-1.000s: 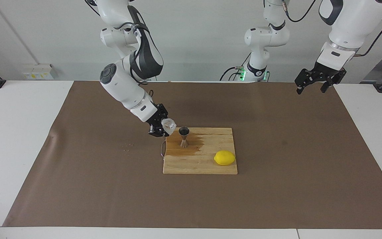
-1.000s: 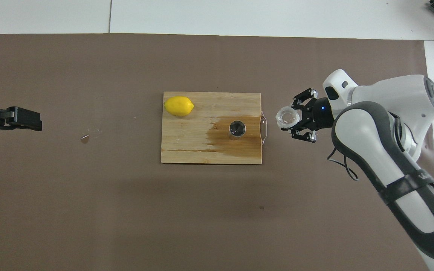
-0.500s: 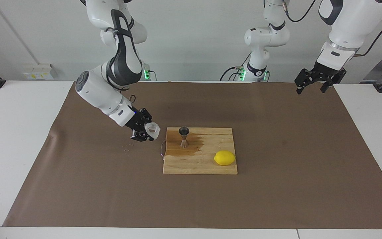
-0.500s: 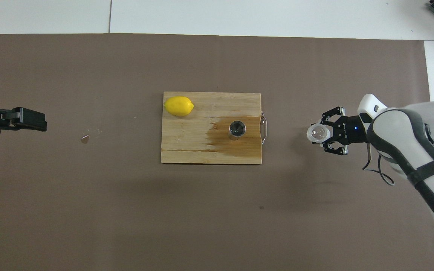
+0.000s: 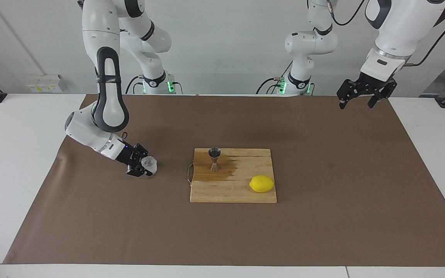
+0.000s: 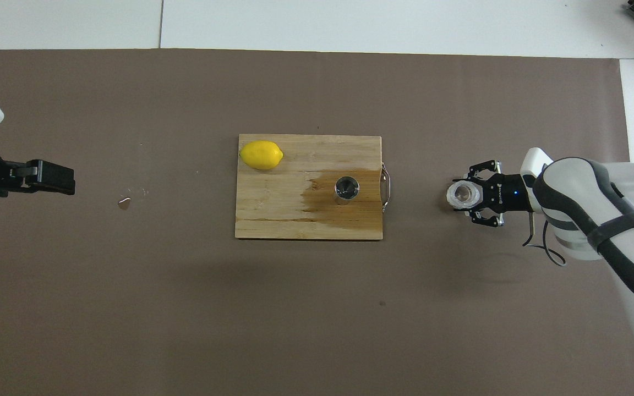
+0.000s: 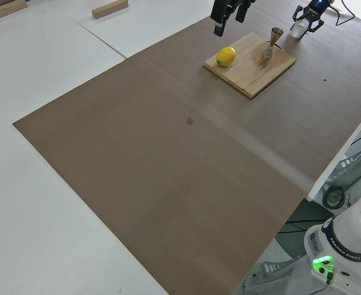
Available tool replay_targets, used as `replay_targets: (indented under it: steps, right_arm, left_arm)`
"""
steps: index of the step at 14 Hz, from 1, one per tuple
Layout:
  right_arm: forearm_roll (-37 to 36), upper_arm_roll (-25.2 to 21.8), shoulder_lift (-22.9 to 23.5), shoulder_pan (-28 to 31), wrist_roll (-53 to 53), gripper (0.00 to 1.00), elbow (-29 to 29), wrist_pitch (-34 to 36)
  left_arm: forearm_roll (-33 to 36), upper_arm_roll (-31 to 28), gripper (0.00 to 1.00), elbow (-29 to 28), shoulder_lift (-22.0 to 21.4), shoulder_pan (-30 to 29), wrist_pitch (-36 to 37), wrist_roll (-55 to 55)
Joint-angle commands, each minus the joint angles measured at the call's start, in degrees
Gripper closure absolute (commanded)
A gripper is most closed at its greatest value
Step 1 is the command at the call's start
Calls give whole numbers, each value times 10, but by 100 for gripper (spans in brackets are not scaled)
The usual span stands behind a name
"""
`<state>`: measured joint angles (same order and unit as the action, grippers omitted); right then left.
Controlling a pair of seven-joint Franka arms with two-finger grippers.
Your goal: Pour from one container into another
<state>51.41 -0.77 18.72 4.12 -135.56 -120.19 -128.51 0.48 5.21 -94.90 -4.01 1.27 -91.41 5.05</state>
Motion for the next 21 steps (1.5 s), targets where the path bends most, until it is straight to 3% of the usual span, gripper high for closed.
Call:
replay_targets:
  steps: [1,3,6,8,11,17,21]
  right_arm:
    - [5,2,-23,-2,29,0,-1,-5]
    - [-45,2,-55,-7,112,0,-1,26]
    - [-154,3,-115,-13,325,0,0,104]
    - [-182,4,-136,-14,405,0,0,126]
    - [-244,4,-136,-18,536,0,0,118]
    - [-443,3,-139,-25,930,0,4,123]
    - [-512,7,-148,-26,1174,0,27,191]
  left_arm:
    - [-6,-9,0,-15,-17,-1,12,-1]
    - [-6,-9,0,-15,-17,-2,13,-2]
    - [-6,-9,0,-15,-17,0,13,-2]
    - [-6,-9,0,-15,-17,-1,13,-2]
    - [-6,-9,0,-15,-17,-1,13,-2]
    - [-6,-9,0,-15,-17,-1,13,-2]
    - [-6,-9,0,-15,-17,-1,13,-2]
